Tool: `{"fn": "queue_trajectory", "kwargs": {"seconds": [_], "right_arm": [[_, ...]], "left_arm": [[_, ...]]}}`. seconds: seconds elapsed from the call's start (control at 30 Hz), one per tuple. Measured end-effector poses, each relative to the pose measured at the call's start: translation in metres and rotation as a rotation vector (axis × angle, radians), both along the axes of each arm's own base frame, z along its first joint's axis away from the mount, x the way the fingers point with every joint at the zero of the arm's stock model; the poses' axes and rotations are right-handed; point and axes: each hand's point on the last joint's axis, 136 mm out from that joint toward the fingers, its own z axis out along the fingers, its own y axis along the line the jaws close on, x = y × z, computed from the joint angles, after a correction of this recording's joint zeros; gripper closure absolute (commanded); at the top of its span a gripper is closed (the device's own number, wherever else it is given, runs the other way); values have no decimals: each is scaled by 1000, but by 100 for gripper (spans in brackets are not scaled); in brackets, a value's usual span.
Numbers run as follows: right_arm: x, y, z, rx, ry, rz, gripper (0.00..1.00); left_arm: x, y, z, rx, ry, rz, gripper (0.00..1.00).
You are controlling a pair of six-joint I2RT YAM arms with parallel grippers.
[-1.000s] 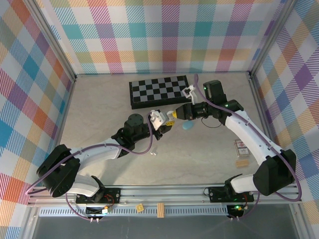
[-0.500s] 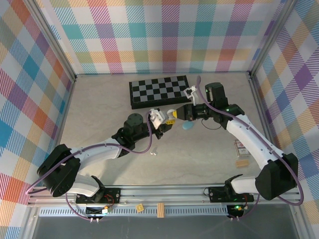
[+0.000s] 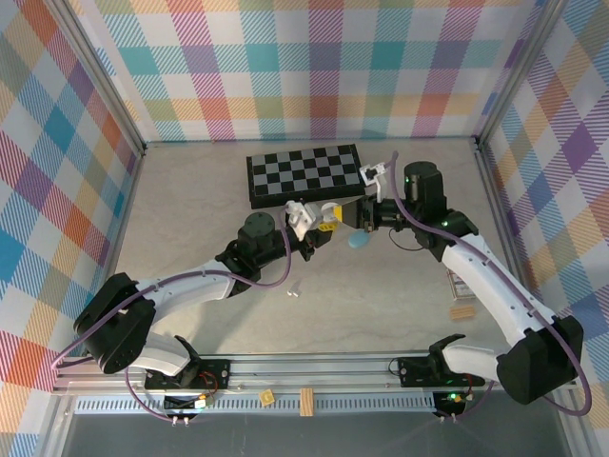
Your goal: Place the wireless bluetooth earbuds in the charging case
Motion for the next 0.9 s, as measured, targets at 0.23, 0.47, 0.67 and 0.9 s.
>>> {"fn": "queue_trajectory", "kwargs": {"seconds": [0.23,0.47,0.67,0.9], "right_arm": [[5,-3,0,14,-61,-37,77],[11,-3,6,28,-113,-56,77],[12,-3,6,34,-126,-55,76],[11,-3,3,30,-122,-54,76]], "left_arm": [[-2,-3,-1,-11,26,-19,92],[-3,-4,1,-26,43,-29,91],[-2,-5,8,-47,49,-28,91],[-1,-6,12,-58,57,-28,90]]}}
